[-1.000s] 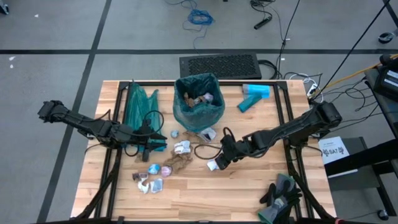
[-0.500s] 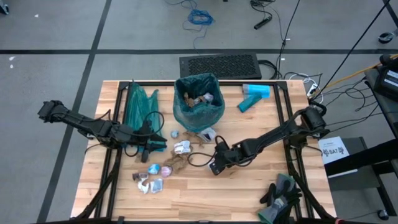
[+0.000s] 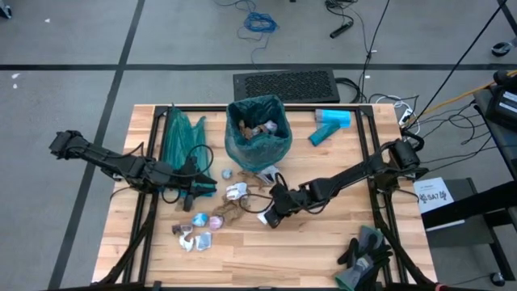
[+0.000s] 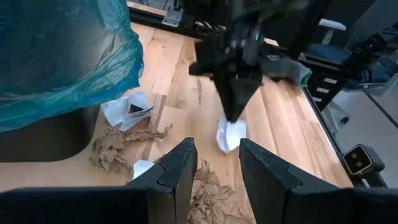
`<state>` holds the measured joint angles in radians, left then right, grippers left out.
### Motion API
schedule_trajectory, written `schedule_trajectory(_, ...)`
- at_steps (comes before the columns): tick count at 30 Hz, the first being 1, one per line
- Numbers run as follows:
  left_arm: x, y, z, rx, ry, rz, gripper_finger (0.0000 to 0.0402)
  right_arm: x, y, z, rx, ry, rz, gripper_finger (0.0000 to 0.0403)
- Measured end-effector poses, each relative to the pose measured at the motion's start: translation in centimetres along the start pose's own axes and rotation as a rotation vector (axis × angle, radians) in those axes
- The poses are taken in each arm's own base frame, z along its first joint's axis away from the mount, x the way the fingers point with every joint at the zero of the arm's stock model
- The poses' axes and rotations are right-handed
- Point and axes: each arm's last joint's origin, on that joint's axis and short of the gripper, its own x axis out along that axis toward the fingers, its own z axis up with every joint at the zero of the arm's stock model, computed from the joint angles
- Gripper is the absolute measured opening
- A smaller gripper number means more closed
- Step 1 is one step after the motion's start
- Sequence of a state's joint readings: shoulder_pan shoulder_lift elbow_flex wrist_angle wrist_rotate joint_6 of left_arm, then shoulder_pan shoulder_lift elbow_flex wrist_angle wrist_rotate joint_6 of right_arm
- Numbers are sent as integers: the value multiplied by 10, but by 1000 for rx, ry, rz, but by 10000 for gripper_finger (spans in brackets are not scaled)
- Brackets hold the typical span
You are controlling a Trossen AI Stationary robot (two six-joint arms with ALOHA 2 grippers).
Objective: Place trash/remove bag and relplace
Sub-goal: Put the white paper into the blue trash bag inside the black trash bin
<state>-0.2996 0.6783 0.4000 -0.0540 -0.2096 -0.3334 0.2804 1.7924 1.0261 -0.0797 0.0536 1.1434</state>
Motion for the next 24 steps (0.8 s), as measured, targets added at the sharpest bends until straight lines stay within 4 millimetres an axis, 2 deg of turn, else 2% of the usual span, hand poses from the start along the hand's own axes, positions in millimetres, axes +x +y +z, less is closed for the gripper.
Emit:
schedule_trajectory(6, 0, 0, 0, 7, 1, 0, 127, -29, 13, 23, -89, 5, -76, 0)
schedule_trajectory(10, 0, 0, 0, 8, 1, 0, 127, -56, 26, 48, -175, -40, -142, 0)
schedule_trajectory(13, 0, 0, 0, 8, 0, 0, 127, -79, 38, 72, -243, -105, -160, 0)
schedule_trajectory(18, 0, 0, 0, 9, 2, 1, 127, -127, 62, 121, -351, -264, -92, 0)
schedule_trajectory(24, 0, 0, 0, 9, 3, 1, 127, -178, 69, 176, -427, -492, -124, 0)
